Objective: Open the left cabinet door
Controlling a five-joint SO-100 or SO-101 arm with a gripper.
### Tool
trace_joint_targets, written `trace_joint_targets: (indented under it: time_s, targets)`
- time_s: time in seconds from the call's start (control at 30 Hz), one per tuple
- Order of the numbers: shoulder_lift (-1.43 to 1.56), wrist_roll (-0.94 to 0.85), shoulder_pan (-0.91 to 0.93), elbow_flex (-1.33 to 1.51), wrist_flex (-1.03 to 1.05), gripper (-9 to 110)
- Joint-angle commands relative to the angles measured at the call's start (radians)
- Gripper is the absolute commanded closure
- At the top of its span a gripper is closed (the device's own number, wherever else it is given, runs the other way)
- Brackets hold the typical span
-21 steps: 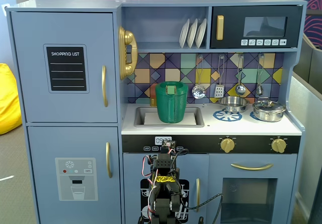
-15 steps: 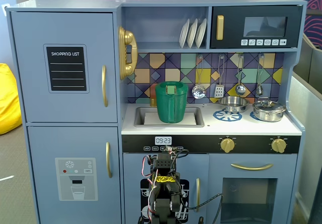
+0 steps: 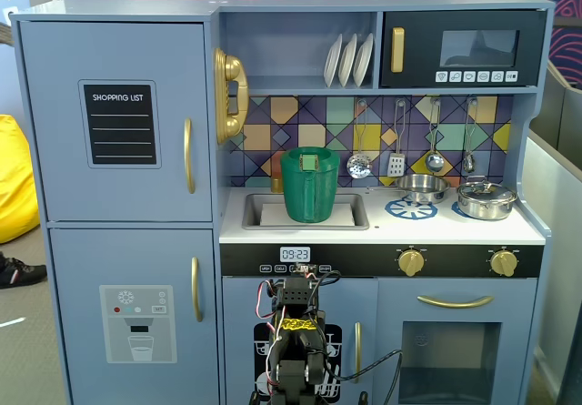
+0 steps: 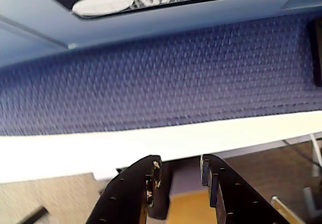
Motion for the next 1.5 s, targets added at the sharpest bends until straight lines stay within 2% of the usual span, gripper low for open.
trace_joint_targets:
  time_s: [0.0, 0.17, 0.43, 0.67, 0.87, 1.3, 1.47]
  targets:
    - [-0.008, -0.031, 0.031, -0.006, 0.112, 101]
    - [-0.014, 0.018, -0.041, -0.094, 0.087, 101]
    - [-0.222, 0.114, -0.264, -0.476, 0.021, 100]
    - [-0.387, 0.023, -0.382, -0.854, -0.074, 100]
    - [-0.502, -0.08, -0.448, -1.08, -0.334, 97]
    - [-0.666, -0.204, -0.618, -1.166, -0.801, 94]
    - [-0.696, -0.284, -0.687, -1.143, -0.882, 91]
